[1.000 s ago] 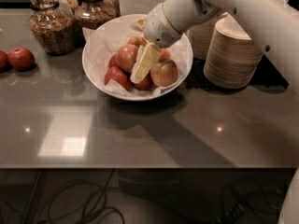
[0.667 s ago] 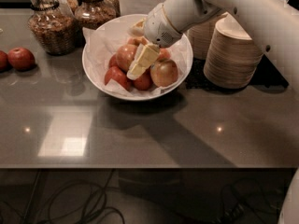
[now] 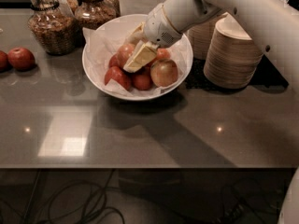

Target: Pick apple from white bowl

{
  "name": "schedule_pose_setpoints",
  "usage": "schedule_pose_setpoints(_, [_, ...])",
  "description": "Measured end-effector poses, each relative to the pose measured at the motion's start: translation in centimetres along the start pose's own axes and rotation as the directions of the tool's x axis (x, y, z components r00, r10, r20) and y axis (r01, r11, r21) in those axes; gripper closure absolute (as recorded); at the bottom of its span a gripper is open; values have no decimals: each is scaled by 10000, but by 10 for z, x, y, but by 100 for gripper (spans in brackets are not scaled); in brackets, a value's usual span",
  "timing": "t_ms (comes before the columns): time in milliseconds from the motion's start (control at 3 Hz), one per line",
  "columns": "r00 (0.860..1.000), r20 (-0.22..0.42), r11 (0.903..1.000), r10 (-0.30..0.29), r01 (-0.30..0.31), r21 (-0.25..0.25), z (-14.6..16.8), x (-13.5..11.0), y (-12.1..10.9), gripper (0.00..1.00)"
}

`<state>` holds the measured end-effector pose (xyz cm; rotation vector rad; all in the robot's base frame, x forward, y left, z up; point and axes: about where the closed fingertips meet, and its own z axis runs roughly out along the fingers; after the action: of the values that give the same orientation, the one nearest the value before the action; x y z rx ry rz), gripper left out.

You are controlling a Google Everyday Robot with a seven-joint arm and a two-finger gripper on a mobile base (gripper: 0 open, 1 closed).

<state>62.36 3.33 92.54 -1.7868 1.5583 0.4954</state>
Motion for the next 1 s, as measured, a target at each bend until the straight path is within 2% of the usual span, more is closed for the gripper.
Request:
schedule_pose_setpoints(333, [10000,0,10000,0,0,-1,0,0,0,88])
schedule_pose_setpoints(667, [10000,0,10000,0,0,-2,0,0,0,100])
schedule_pose_setpoints(1000, [10000,4,10000,-2,2,-1,0,0,0,100])
